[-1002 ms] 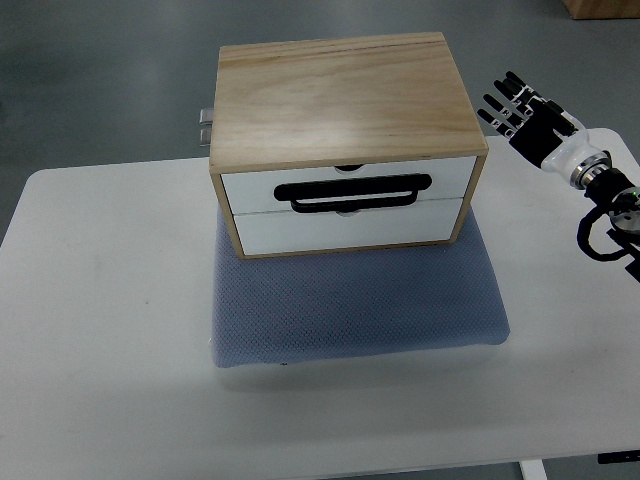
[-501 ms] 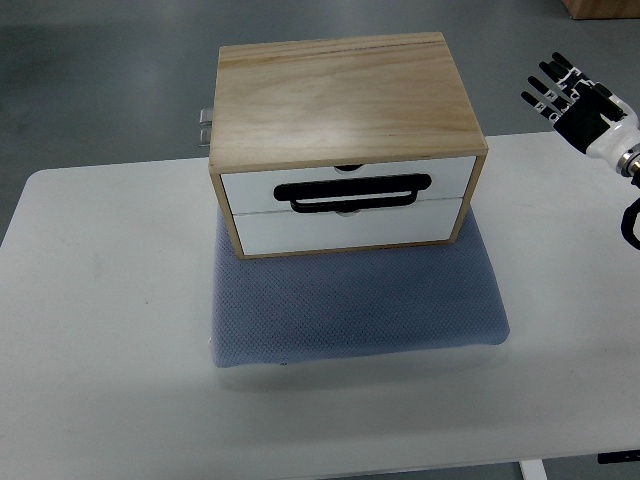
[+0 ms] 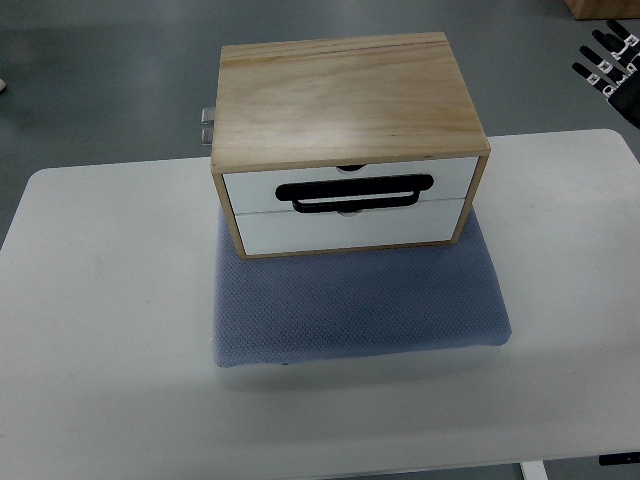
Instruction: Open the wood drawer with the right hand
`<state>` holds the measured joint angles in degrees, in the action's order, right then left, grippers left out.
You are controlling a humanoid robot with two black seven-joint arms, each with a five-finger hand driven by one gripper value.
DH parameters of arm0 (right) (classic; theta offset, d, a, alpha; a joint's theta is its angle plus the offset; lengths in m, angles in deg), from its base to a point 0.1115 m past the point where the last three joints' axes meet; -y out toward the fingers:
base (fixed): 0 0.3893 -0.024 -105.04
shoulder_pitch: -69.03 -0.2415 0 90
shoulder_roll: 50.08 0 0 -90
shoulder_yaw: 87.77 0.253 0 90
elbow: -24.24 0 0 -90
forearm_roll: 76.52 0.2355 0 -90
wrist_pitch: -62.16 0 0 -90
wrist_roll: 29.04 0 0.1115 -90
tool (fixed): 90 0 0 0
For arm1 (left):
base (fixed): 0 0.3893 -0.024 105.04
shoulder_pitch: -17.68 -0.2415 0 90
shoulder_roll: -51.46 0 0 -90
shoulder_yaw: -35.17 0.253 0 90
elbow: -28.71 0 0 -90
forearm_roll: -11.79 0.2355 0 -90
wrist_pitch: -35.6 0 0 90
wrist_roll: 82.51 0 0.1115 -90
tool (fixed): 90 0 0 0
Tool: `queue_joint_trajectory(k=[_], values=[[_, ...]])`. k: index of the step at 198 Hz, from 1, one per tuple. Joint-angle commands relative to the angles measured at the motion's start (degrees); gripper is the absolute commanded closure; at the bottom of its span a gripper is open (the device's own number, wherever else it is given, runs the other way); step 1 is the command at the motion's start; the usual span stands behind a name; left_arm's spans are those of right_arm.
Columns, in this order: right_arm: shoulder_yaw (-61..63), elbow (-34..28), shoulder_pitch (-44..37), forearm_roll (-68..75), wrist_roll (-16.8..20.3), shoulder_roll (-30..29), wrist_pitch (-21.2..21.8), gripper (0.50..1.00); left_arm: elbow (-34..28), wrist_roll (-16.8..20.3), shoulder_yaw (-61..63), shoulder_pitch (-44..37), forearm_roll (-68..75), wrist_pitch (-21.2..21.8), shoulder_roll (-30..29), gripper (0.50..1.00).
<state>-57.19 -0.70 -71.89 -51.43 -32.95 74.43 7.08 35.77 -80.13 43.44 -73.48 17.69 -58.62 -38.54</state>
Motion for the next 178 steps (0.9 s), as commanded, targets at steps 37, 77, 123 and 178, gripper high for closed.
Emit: queue_joint_trajectory(k=[37, 77, 123, 178], values=[[-0.26, -0.03, -3.31, -11.99, -0.21, 4.16, 0.08, 0.556, -0.03, 0.00, 0.00, 0.01, -0.01, 0.00, 0.00, 0.500], [-0.87, -1.43, -6.56, -19.37, -1.18, 8.20, 0.08, 0.556, 0.05, 0.00, 0.00, 0.01, -0.01, 0.00, 0.00, 0.500], [-15.63, -15.14, -13.33, -22.98, -13.39, 17.17, 0.08, 0.556, -0.03, 0.00, 0.00, 0.01, -0.01, 0.00, 0.00, 0.500], [-31.99, -22.18, -24.67, -26.84, -19.37, 21.13, 0.08, 0.556, -0.03, 0.00, 0.00, 0.01, -0.01, 0.00, 0.00, 0.500]])
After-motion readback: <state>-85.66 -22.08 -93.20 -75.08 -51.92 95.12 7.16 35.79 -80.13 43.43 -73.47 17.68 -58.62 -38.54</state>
